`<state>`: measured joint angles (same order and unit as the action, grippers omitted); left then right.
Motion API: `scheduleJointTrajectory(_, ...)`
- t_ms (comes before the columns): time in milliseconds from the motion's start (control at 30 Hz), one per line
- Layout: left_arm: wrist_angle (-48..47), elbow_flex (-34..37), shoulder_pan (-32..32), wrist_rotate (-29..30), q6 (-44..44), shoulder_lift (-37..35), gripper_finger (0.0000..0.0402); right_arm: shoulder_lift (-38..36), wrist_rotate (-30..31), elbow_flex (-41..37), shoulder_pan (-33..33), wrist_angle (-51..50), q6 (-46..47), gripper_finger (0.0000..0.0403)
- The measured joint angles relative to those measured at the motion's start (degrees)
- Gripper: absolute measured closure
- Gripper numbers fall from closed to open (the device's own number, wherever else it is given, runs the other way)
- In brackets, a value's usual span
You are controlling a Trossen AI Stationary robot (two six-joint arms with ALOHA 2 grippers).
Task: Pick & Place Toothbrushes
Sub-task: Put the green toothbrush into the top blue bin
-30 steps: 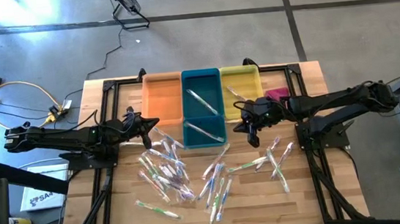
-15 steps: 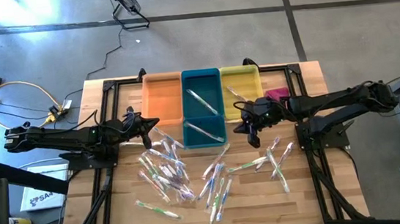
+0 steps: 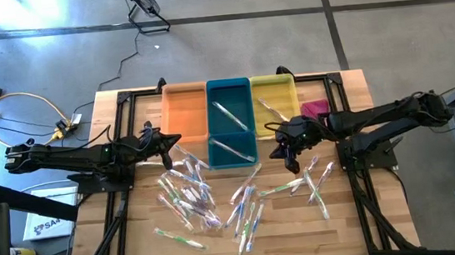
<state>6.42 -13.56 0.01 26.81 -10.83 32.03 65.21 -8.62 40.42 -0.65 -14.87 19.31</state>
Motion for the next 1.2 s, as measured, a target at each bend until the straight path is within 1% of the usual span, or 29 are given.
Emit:
scheduleJointTrajectory(400, 0.0, 0.0, 0.0, 0.0, 0.0, 0.0, 0.0401, 0.0, -0.12, 0.0, 1.42, 0.0, -0.04, 0.0401)
scheduleJointTrajectory(533, -0.02, 0.0, -0.02, 0.0, 0.0, 0.0, 0.0401, 0.0, 2.45, 0.0, 1.41, 0.0, -0.07, 0.0401)
scheduleJointTrajectory(767, -0.07, 0.0, 0.0, 0.0, 0.0, -0.01, 0.0401, 0.0, 2.87, 0.0, 1.41, 0.1, -0.1, 0.0401)
scheduleJointTrajectory(933, -0.07, 0.0, -0.02, 0.0, 0.0, 0.0, 0.0401, 0.0, 6.26, 0.0, 1.41, 0.59, 0.14, 0.0401)
scheduleJointTrajectory(1100, -0.08, 0.01, -0.02, 0.0, -0.05, -0.01, 0.0401, 0.0, 5.47, 0.8, 2.15, 0.18, 2.04, 0.0401)
scheduleJointTrajectory(1200, -0.08, 0.0, 0.0, 0.0, -0.17, 0.0, 0.0401, 0.0, 6.27, 2.51, 3.78, 0.08, 0.94, 0.0401)
